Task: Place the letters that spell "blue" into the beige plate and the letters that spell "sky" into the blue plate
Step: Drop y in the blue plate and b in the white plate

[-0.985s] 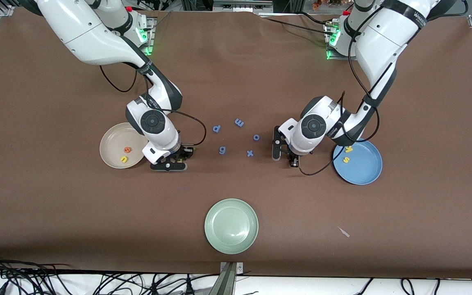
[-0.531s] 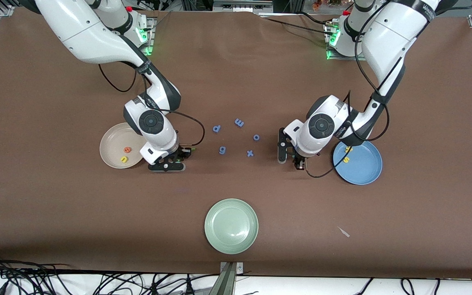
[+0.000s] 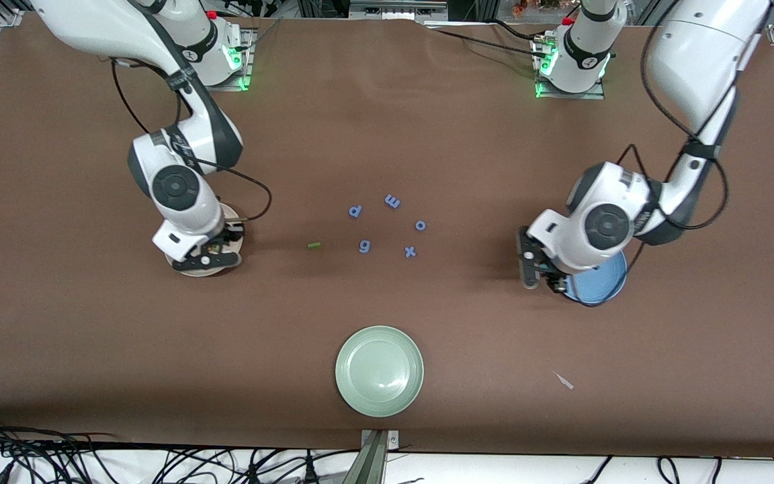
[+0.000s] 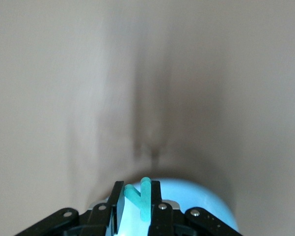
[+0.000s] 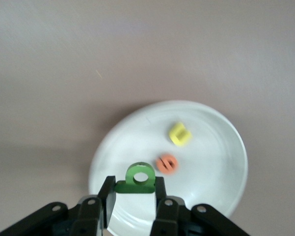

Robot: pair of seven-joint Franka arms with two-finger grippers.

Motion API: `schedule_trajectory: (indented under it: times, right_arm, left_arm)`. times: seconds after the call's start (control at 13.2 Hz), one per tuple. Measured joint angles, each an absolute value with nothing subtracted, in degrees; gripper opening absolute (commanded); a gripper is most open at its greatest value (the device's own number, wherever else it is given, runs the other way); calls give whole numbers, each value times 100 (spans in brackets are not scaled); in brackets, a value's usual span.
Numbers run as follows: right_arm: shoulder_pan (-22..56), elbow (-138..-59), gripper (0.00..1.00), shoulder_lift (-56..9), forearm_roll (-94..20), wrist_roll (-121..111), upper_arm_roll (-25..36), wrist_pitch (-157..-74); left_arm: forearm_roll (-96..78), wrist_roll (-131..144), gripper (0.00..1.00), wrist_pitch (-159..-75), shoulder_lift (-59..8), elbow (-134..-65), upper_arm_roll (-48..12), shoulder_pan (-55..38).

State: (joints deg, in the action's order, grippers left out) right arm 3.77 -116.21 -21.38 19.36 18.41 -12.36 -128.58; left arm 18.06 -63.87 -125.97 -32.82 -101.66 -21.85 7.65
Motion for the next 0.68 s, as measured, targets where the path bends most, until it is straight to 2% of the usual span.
schedule_trajectory:
  times: [0.08, 0.23, 0.45, 0.53, 0.61, 0.68]
  right_arm:
    - [351, -11943, 70, -1985, 1905, 1769, -1167, -13063]
    - [337, -12326, 72, -1835, 1897, 1769, -1131, -13325]
    - [342, -12378, 72, -1814, 1744, 1841, -1169, -13380]
    - [341, -12353, 72, -1815, 1711, 1980, -1248, -13402]
    - [342, -12304, 72, -1825, 1695, 2244, -1396, -13417]
    - [350, -12218, 72, -1868, 1687, 2607, -1600, -13419]
  left_arm:
    - [1806, -6683, 16, -12589, -3282, -10174, -2183, 976]
    - [1806, -7086, 27, -12563, -3286, -10258, -2182, 1294]
    - [1805, -7263, 28, -12538, -3291, -10456, -2185, 1530]
    - [1805, -7366, 38, -12504, -3291, -10480, -2187, 1586]
    - [1805, -7438, 84, -12482, -3290, -10487, -2187, 1641]
    - [1797, -7482, 100, -12470, -3290, -10487, -2187, 1687]
